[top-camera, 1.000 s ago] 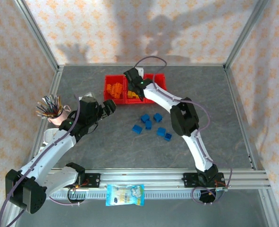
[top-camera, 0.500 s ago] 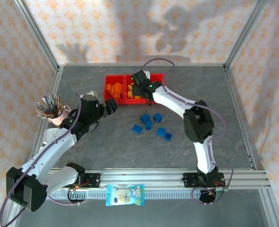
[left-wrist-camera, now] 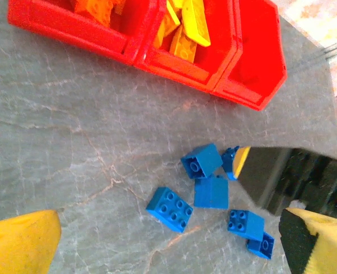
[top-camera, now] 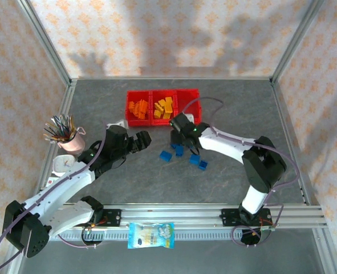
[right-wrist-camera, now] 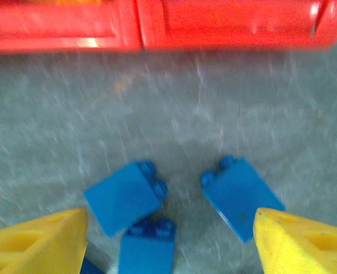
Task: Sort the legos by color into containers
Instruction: Pick up the lego from the center of the table.
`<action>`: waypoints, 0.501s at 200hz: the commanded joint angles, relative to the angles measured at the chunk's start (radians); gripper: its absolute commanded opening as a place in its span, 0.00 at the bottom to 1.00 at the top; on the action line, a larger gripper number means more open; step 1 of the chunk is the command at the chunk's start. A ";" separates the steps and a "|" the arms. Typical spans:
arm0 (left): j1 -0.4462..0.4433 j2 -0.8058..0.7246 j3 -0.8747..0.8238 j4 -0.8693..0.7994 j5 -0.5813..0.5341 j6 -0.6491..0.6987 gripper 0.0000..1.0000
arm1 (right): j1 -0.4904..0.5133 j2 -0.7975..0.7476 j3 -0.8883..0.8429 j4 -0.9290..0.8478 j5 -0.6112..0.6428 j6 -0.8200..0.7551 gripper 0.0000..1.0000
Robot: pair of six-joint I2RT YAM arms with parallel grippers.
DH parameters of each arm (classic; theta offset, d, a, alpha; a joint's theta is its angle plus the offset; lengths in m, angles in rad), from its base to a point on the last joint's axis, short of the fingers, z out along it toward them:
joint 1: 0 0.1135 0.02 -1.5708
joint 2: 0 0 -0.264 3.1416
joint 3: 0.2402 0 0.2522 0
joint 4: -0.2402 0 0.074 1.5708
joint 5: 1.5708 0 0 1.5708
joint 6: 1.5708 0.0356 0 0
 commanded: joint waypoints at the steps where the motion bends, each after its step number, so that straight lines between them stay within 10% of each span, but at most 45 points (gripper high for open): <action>1: -0.020 -0.038 -0.036 0.055 -0.033 -0.051 0.99 | 0.025 -0.040 -0.060 0.015 0.011 0.071 0.76; 100: -0.044 -0.071 -0.083 0.080 -0.053 -0.096 0.99 | 0.051 0.063 -0.066 0.092 -0.017 0.082 0.63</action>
